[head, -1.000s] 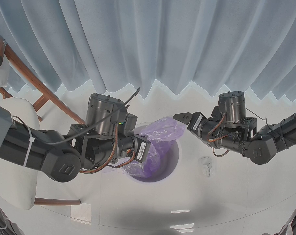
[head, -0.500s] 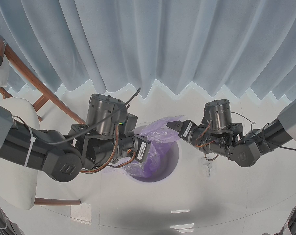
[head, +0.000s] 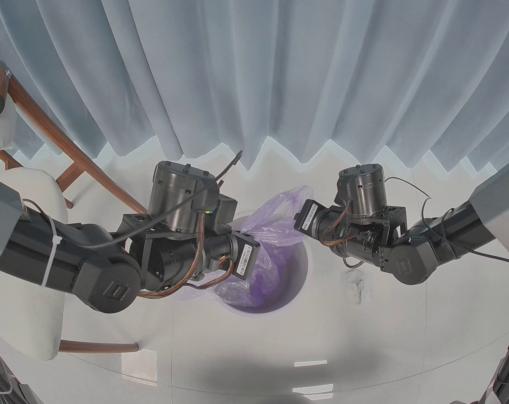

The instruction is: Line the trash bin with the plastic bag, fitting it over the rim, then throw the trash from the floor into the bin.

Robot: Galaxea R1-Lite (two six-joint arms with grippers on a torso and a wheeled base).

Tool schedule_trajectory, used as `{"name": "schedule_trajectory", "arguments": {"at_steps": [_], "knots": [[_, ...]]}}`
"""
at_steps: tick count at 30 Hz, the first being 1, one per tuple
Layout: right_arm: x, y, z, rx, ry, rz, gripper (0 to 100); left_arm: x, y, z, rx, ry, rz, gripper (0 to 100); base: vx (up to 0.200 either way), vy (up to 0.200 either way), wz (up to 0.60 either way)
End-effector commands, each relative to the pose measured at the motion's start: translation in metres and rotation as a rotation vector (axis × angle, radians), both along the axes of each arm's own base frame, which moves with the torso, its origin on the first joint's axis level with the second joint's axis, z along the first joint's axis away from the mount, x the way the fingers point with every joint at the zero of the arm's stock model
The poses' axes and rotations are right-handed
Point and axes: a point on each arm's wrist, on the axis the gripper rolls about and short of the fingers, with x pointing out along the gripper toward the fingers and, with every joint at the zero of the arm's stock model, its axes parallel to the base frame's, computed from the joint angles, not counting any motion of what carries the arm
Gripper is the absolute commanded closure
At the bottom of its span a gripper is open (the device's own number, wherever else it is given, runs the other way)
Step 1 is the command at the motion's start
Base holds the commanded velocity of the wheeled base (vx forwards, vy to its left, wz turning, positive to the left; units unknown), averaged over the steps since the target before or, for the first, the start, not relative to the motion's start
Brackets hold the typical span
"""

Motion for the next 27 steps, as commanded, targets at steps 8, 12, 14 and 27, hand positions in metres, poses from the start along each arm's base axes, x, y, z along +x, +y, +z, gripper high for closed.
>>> {"name": "schedule_trajectory", "arguments": {"at_steps": [8, 12, 14, 27], "knots": [[0.001, -0.016, 0.012, -0.076, -0.074, 0.011, 100, -0.006, 0.004, 0.013, -0.045, -0.039, -0.002, 0, 0.0, 0.0, 0.0], [-0.007, -0.034, 0.005, -0.104, -0.082, 0.061, 100, -0.015, 0.023, 0.03, -0.11, -0.043, 0.052, 0, 0.0, 0.0, 0.0], [-0.01, -0.04, -0.001, -0.117, -0.09, 0.088, 100, -0.014, 0.032, 0.033, -0.123, -0.046, 0.075, 0, 0.0, 0.0, 0.0], [-0.012, -0.057, -0.024, -0.164, -0.213, 0.179, 100, -0.035, 0.074, 0.003, -0.07, 0.065, 0.097, 0, 0.0, 0.0, 0.0]]}}
